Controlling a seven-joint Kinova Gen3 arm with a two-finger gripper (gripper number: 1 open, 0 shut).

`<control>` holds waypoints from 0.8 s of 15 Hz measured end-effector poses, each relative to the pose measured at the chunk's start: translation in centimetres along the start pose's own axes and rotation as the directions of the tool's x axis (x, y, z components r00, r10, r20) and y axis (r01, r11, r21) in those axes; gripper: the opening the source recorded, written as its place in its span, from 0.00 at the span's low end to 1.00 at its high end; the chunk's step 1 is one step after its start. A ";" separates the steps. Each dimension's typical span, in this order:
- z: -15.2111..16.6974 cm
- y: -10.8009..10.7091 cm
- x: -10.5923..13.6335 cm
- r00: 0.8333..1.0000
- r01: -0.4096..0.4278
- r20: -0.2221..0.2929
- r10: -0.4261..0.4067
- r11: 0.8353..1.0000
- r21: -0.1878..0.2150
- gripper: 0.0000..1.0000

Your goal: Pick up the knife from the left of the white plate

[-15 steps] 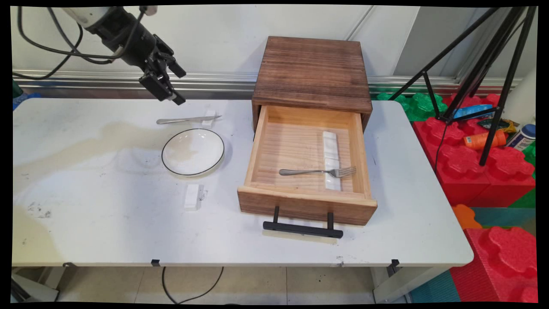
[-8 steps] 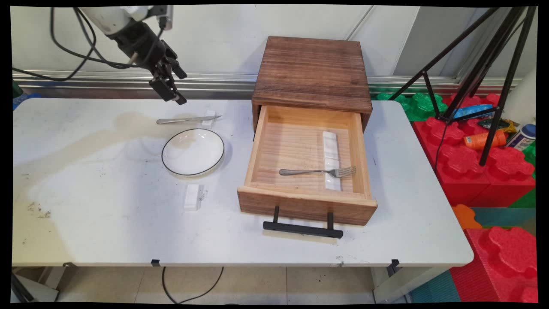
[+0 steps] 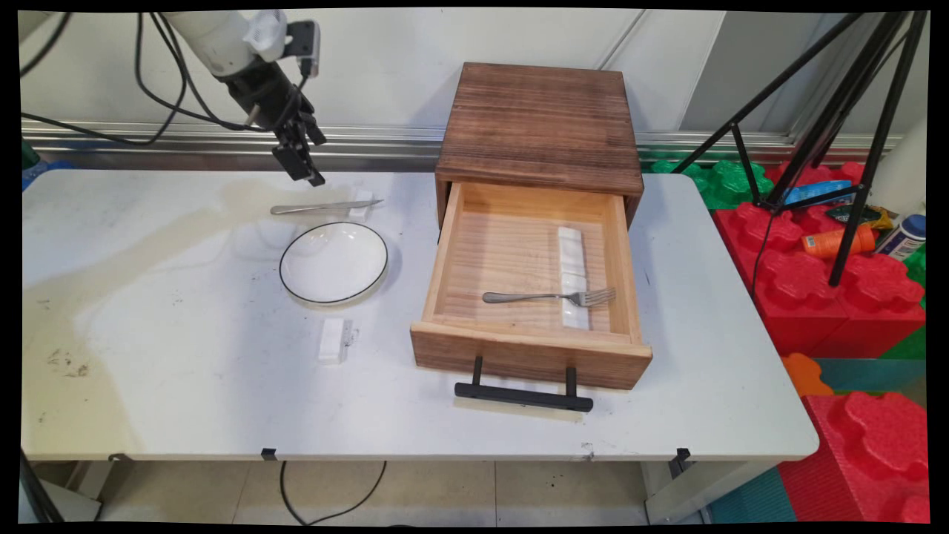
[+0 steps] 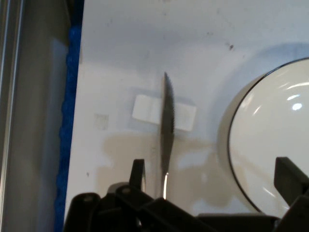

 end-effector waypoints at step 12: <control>8.8 -4.8 -1.4 0.995 -0.035 0.096 0.042 0.997 -0.074 1.00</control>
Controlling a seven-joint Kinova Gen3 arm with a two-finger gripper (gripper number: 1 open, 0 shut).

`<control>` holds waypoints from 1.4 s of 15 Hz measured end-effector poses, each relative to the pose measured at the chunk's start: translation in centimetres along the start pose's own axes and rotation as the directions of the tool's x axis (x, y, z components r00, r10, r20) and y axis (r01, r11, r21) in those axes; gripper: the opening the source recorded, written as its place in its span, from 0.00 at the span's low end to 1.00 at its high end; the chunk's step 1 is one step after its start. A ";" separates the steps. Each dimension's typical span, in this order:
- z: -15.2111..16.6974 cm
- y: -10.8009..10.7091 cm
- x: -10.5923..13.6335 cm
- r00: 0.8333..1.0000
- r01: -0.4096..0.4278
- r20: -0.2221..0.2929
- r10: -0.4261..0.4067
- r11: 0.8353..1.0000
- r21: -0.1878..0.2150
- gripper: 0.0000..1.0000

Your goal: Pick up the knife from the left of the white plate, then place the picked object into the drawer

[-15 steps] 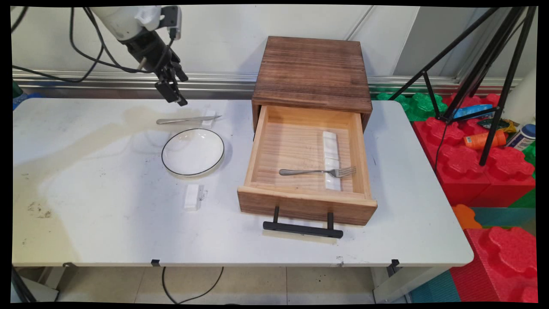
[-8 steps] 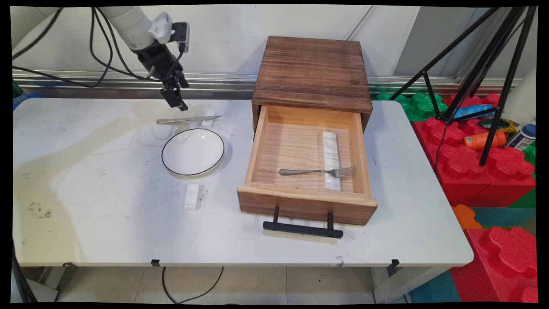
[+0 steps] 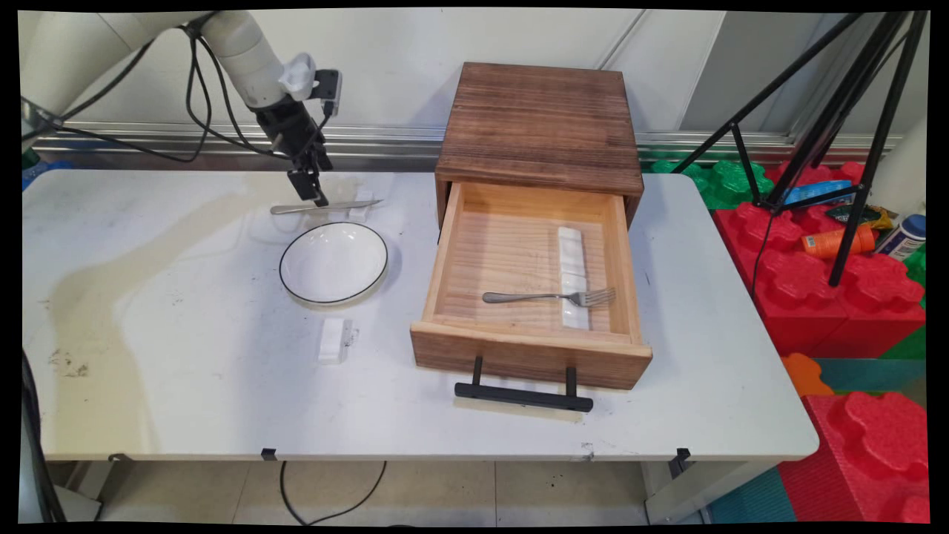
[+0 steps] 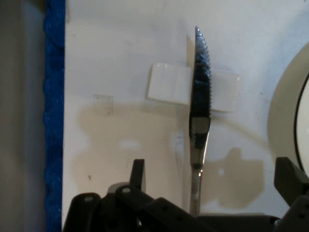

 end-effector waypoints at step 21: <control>5.4 -2.4 -0.2 0.998 -0.054 0.010 0.055 0.995 -0.081 0.00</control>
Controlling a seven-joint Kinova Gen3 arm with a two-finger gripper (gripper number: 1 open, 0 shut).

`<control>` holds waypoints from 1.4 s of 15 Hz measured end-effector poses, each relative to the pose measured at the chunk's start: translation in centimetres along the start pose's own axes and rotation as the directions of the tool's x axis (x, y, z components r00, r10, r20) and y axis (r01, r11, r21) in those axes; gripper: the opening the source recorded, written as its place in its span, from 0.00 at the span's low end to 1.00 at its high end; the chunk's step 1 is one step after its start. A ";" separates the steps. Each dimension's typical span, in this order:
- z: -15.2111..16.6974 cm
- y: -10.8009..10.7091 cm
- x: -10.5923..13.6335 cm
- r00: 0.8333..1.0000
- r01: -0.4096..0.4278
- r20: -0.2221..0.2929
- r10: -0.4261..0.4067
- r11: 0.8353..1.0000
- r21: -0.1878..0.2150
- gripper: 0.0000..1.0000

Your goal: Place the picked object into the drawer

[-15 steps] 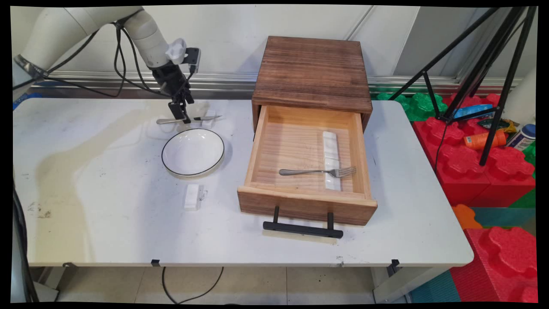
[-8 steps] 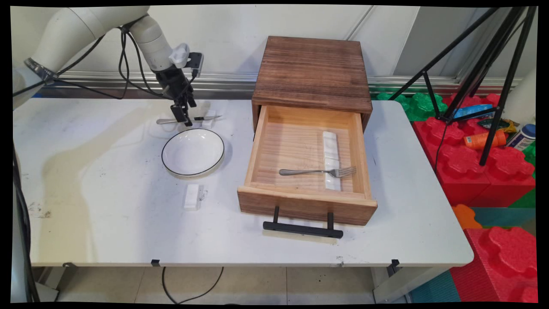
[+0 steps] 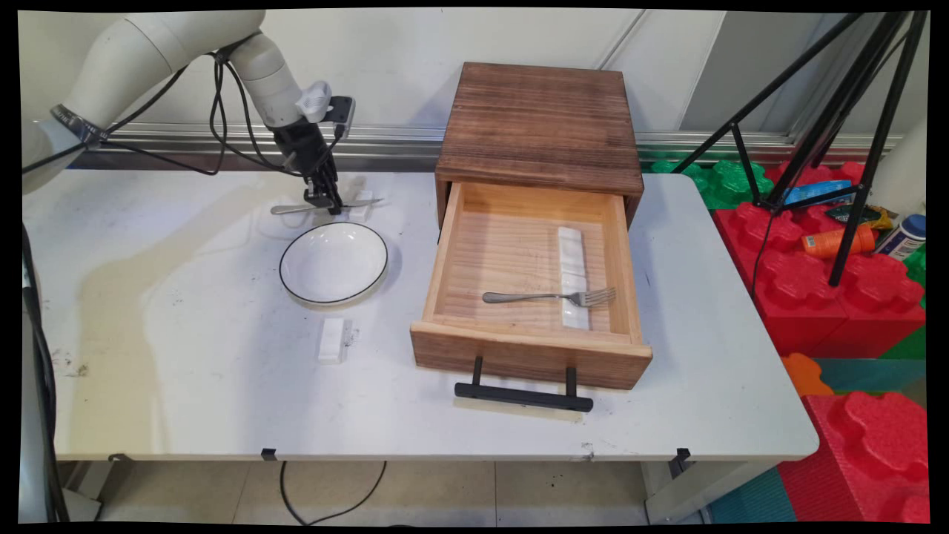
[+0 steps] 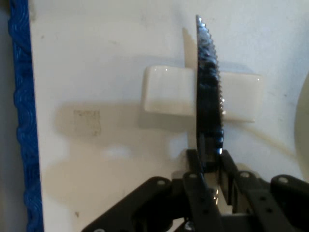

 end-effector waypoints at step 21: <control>-9.8 3.1 1.3 0.981 0.193 -0.063 -0.185 0.966 0.173 0.00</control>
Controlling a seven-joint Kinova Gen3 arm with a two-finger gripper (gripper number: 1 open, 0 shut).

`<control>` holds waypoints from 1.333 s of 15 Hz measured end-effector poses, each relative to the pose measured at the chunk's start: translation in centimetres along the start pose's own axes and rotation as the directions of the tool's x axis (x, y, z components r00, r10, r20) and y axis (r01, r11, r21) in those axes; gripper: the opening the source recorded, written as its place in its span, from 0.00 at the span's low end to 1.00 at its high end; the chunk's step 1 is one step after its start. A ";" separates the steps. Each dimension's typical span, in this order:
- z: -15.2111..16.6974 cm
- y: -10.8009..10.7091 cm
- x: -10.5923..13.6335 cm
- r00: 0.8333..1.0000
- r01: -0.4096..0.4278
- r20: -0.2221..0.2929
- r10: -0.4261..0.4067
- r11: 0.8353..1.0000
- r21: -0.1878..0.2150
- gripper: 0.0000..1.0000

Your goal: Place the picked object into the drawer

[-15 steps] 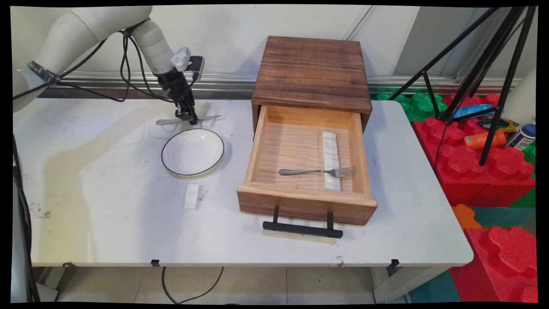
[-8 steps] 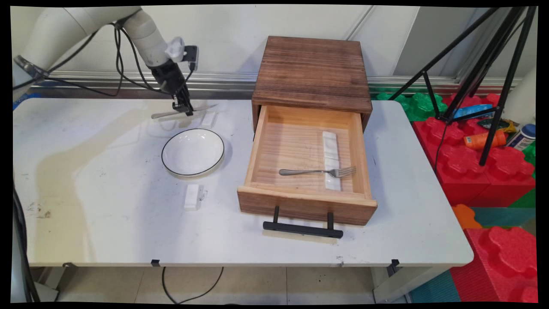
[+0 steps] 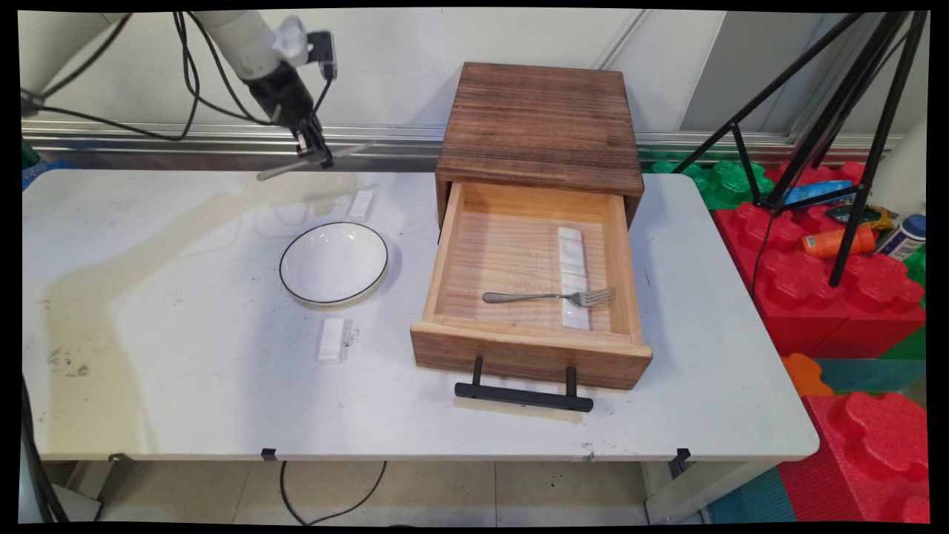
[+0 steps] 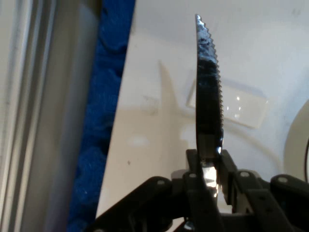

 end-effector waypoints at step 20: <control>-12.0 13.3 16.9 0.957 -0.041 -0.288 0.040 0.999 0.000 0.00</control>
